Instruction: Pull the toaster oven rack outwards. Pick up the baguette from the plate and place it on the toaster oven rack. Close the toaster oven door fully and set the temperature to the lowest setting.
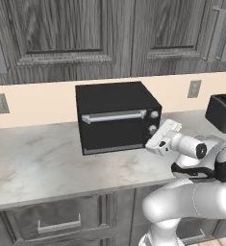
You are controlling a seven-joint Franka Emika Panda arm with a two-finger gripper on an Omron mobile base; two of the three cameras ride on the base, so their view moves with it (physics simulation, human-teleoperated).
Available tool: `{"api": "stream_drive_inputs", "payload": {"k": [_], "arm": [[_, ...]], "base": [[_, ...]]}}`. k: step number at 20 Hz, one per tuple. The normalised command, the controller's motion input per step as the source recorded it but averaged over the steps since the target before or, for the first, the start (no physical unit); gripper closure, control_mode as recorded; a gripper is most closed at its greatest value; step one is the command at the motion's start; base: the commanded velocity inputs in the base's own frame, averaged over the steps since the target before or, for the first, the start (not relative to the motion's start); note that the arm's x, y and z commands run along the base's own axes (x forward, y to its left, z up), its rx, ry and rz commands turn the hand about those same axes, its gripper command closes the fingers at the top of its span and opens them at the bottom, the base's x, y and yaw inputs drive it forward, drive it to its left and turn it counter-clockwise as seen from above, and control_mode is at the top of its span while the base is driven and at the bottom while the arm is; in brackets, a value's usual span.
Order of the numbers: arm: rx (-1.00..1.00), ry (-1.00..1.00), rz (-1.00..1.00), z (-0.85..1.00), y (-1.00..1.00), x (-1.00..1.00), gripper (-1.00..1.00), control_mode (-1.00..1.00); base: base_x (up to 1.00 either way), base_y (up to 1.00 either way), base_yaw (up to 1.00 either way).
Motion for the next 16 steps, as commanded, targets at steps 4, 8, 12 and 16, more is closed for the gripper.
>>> {"api": "stream_drive_inputs", "payload": {"k": [4, 8, 12, 16], "arm": [[0.0, -0.26, 0.16, 0.1, -0.97, 0.1, 1.0, -1.0], [0.0, -0.17, 0.07, 0.33, -0.74, 0.46, 1.0, -1.0], [0.01, -0.04, 0.02, 0.38, -0.56, 0.65, 1.0, -1.0], [0.0, 0.0, 0.0, 0.04, -0.21, 0.68, 1.0, -1.0]], "base": [[0.0, 0.0, 0.0], [0.0, 0.0, 0.0], [0.0, 0.0, 0.0], [0.0, 0.0, 0.0]]}}
